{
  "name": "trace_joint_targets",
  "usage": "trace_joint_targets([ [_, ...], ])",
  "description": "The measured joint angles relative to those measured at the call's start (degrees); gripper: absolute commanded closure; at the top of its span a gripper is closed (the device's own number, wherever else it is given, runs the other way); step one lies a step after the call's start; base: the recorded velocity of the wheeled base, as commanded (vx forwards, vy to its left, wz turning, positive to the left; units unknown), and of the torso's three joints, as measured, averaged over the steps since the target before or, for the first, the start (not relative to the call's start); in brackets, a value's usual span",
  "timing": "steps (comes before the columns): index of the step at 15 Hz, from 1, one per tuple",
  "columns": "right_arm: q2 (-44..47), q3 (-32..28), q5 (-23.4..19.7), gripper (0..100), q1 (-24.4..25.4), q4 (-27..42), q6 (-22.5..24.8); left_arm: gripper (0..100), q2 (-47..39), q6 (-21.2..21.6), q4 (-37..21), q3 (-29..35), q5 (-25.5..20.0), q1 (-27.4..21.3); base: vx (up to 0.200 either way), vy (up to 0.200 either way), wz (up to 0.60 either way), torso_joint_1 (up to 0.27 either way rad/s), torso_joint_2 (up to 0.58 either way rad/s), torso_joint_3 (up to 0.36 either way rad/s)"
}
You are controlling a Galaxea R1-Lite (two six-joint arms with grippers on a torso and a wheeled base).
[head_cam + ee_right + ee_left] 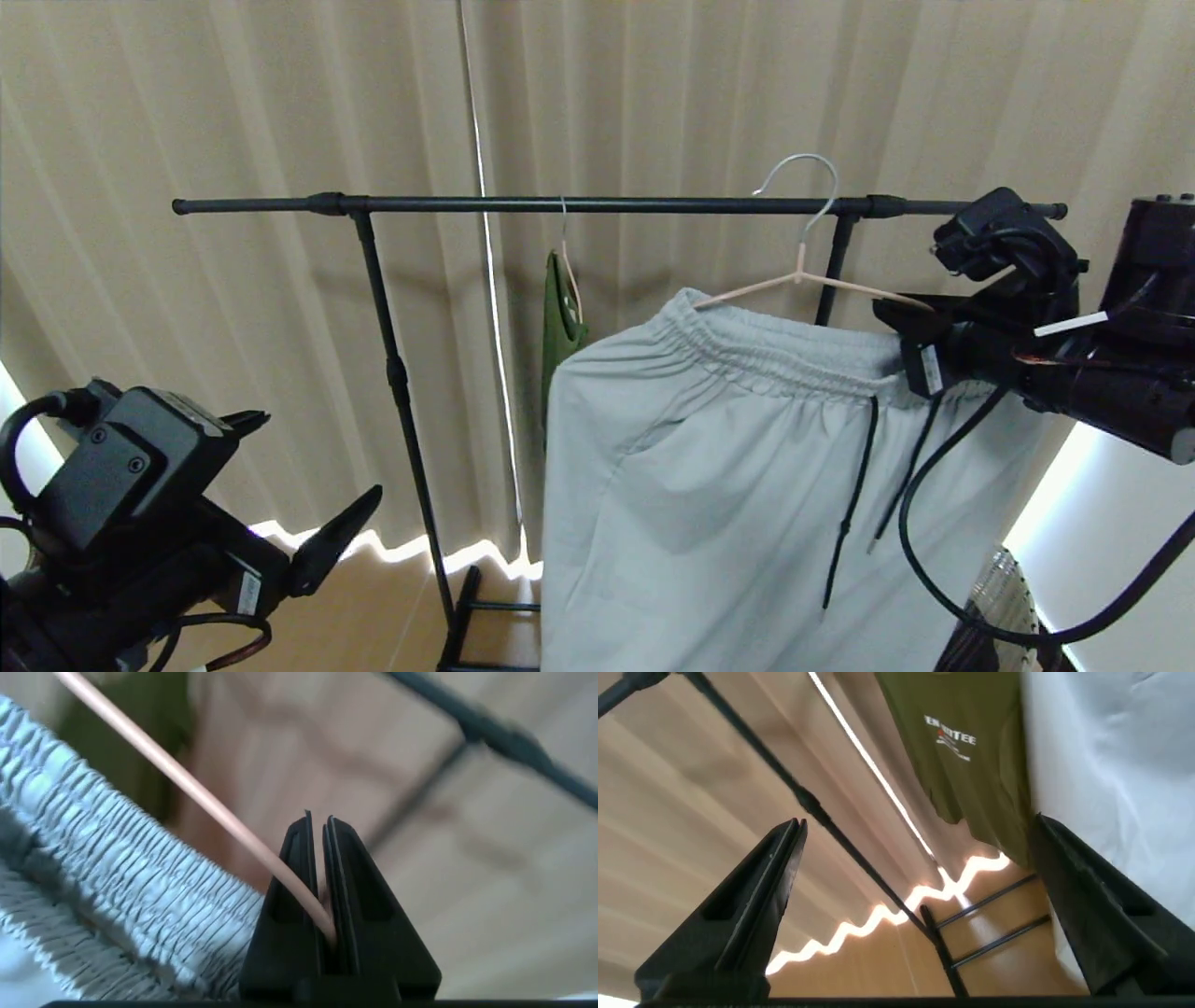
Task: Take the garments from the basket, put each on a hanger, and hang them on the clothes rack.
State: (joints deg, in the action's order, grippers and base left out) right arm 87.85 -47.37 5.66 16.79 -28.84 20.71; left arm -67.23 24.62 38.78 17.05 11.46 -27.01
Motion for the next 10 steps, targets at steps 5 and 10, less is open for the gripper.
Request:
trace_joint_targets([
  [5, -5.96, 3.85, 3.40, 100, -6.21, 7.77, 0.24, 0, 1.83, 0.13, 0.11, -1.02, -0.05, 2.18, 0.000, 0.000, 0.00, 0.000, 0.00, 0.000],
  [10, -11.36, 4.27, 7.69, 100, -11.25, 17.30, 0.85, 0, 3.29, 0.15, 0.13, -2.65, -0.20, 6.40, 0.000, 0.000, 0.00, 0.000, 0.00, 0.000],
])
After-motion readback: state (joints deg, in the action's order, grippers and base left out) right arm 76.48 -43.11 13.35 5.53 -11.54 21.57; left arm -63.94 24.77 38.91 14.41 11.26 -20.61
